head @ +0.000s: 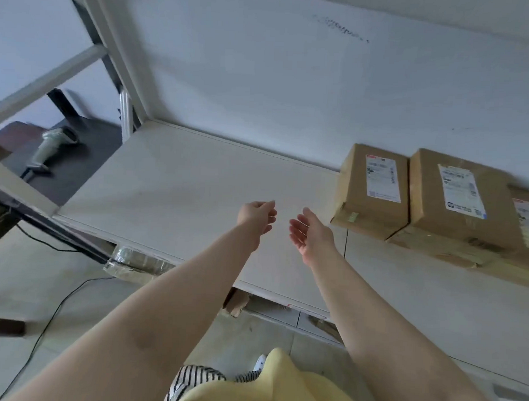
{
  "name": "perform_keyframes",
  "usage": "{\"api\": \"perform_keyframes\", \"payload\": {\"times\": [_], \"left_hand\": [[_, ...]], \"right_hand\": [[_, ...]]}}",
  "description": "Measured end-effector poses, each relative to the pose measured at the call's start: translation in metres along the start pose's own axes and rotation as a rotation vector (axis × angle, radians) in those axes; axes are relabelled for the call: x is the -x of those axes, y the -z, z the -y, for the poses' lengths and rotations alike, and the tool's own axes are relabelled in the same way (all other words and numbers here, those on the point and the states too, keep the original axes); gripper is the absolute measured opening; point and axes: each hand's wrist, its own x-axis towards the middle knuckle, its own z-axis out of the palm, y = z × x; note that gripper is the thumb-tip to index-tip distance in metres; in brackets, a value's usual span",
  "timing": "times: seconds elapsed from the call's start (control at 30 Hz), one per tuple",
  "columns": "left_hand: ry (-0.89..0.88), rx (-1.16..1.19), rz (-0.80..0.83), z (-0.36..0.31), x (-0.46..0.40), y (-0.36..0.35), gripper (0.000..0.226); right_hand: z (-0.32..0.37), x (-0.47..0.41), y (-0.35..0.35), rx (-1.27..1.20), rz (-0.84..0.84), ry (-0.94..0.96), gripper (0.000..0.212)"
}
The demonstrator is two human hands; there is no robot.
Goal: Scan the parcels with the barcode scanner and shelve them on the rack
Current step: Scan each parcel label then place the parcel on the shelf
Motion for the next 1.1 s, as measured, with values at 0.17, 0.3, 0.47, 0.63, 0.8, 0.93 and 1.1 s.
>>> {"api": "perform_keyframes", "payload": {"times": [0.17, 0.3, 0.47, 0.63, 0.8, 0.93, 1.1], "left_hand": [[0.056, 0.235, -0.115, 0.021, 0.012, 0.102, 0.011], [0.081, 0.388, -0.173, 0.042, 0.030, 0.193, 0.009], [0.155, 0.500, -0.351, 0.071, 0.049, 0.336, 0.007], [0.115, 0.584, -0.530, 0.068, 0.066, 0.484, 0.006], [0.046, 0.701, -0.623, 0.059, 0.081, 0.584, 0.006], [0.005, 0.757, -0.639, 0.042, 0.075, 0.637, 0.009], [-0.039, 0.755, -0.628, 0.012, 0.041, 0.689, 0.005]], "right_hand": [[-0.037, 0.023, -0.065, 0.084, 0.079, 0.003, 0.020], [-0.075, 0.048, -0.131, 0.191, 0.179, -0.009, 0.018], [-0.155, 0.089, -0.240, 0.333, 0.311, -0.094, 0.019], [-0.233, 0.137, -0.358, 0.465, 0.480, -0.170, 0.020], [-0.284, 0.175, -0.453, 0.560, 0.590, -0.184, 0.022], [-0.302, 0.186, -0.520, 0.580, 0.632, -0.170, 0.025], [-0.317, 0.171, -0.599, 0.570, 0.623, -0.187, 0.030]]}}
